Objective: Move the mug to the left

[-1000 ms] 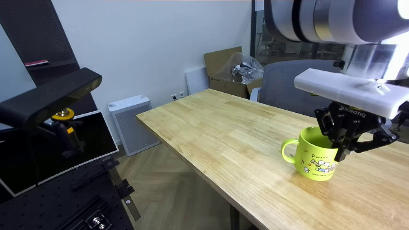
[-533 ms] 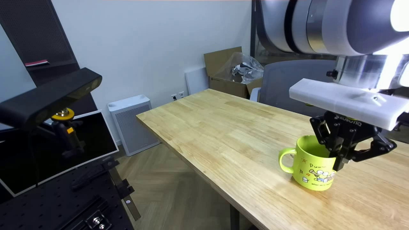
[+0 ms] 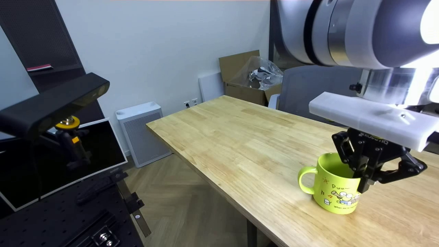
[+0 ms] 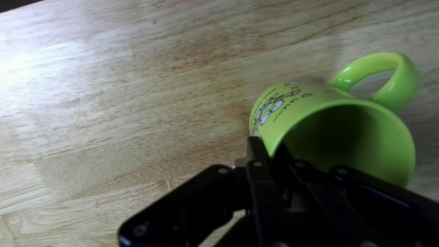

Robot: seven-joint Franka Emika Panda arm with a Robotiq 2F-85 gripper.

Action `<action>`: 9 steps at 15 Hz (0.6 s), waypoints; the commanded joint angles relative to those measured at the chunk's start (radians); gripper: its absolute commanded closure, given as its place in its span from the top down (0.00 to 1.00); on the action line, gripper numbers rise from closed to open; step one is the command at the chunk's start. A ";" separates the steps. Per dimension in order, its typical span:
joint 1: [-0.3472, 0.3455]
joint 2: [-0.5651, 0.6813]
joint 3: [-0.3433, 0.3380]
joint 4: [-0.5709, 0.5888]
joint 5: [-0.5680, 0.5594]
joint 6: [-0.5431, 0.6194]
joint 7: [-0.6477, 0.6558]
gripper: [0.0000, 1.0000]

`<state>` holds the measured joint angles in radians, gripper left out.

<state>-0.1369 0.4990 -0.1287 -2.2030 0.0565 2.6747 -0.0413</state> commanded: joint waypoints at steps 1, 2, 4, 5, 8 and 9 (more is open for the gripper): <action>0.008 -0.002 -0.015 -0.007 -0.020 0.016 0.045 0.02; 0.008 0.002 -0.017 -0.006 -0.020 0.018 0.046 0.02; 0.010 0.011 -0.022 -0.006 -0.021 0.026 0.049 0.02; 0.012 0.012 -0.025 -0.007 -0.023 0.033 0.051 0.02; 0.016 0.015 -0.032 -0.004 -0.026 0.043 0.063 0.42; 0.018 0.015 -0.037 -0.001 -0.028 0.042 0.067 0.48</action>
<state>-0.1366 0.5183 -0.1439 -2.2031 0.0556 2.6998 -0.0288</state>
